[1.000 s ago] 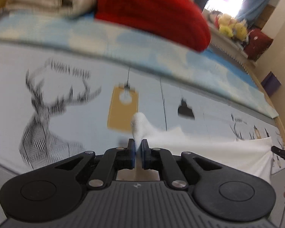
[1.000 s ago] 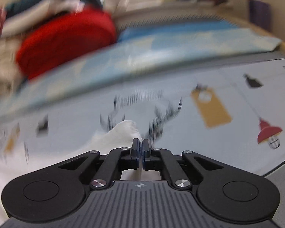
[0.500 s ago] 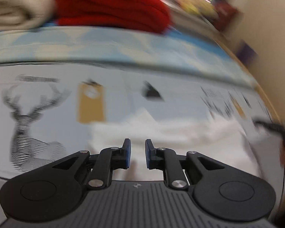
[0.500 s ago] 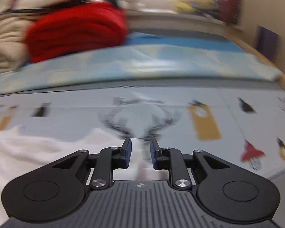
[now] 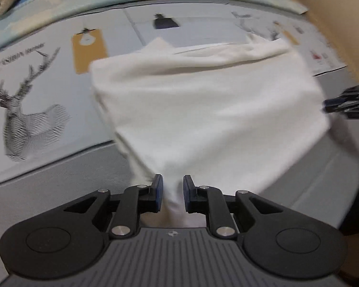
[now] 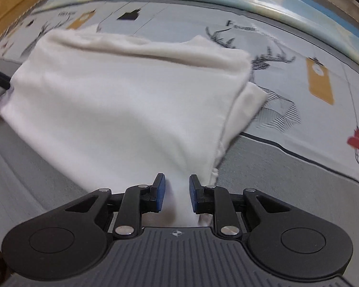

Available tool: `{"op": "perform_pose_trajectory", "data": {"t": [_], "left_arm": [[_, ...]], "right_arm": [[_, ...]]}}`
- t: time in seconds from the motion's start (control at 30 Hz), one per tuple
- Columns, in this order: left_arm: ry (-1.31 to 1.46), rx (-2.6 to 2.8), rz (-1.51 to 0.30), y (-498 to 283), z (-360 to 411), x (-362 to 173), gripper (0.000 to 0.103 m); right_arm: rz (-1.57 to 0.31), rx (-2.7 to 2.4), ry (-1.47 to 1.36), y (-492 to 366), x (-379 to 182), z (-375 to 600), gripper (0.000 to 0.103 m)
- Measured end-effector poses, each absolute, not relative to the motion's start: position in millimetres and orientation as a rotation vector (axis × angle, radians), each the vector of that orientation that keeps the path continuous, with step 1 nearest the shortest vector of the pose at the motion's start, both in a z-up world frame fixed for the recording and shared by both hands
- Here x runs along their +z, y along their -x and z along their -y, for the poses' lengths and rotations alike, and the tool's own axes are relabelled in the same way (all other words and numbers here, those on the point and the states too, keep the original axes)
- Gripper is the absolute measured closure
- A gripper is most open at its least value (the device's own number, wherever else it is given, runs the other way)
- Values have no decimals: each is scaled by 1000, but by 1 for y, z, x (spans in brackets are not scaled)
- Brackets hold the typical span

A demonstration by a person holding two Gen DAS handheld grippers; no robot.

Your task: Fold small clothes

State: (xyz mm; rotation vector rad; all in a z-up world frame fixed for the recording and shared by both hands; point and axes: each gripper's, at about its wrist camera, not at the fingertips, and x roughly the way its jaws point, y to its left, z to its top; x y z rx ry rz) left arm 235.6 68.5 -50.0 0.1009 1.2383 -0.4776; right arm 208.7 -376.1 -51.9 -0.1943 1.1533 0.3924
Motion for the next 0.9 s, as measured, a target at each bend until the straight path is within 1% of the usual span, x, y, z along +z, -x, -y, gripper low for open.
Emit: {"op": "perform_pose_trajectory", "data": {"t": [0.07, 0.13, 0.17, 0.23, 0.33, 0.4, 0.43, 0.47, 0.5, 0.53, 0.57, 0.63, 0.7, 0.73, 0.77, 0.9], "left_arm": [[-165, -471, -1318, -226, -62, -68, 85], [-348, -455, -1374, -211, -51, -89, 84], [-380, -460, -1347, -205, -47, -87, 84], [-327, -425, -1328, -205, -48, -74, 82], [-306, -348, -1263, -203, -54, -44, 78], [-269, -303, -1199, -203, -57, -20, 68], [-222, -282, -1167, -203, -60, -6, 63], [-171, -260, -1135, -201, -62, 7, 55], [-118, -238, -1102, -200, -66, 19, 49], [-61, -219, -1069, -196, -70, 31, 45], [-13, -205, -1041, -196, -68, 43, 43], [78, -176, -988, -188, -72, 53, 33], [129, -151, -958, -176, -75, 53, 32], [132, -137, -982, -175, -75, 49, 32], [116, -108, -1025, -177, -72, 46, 32], [93, -59, -1027, -187, -75, 40, 32]], "right_arm": [[-1182, 376, 196, -208, -56, 377, 80], [-1223, 350, 239, -204, -66, 379, 80], [-1229, 346, 268, -199, -67, 375, 79], [-1235, 325, 306, -193, -65, 371, 78], [-1185, 288, 263, -189, -40, 377, 78], [-1108, 240, 240, -186, -16, 380, 74], [-1054, 215, 227, -184, -1, 380, 68], [-1000, 195, 220, -181, 12, 379, 63], [-934, 171, 207, -175, 29, 377, 54], [-887, 157, 194, -172, 40, 375, 50], [-840, 146, 172, -167, 51, 373, 49], [-783, 137, 125, -158, 64, 370, 41], [-757, 124, 89, -153, 65, 369, 40], [-759, 115, 82, -150, 61, 368, 40], [-785, 106, 92, -149, 56, 365, 40], [-819, 98, 200, -148, 44, 347, 40]]}}
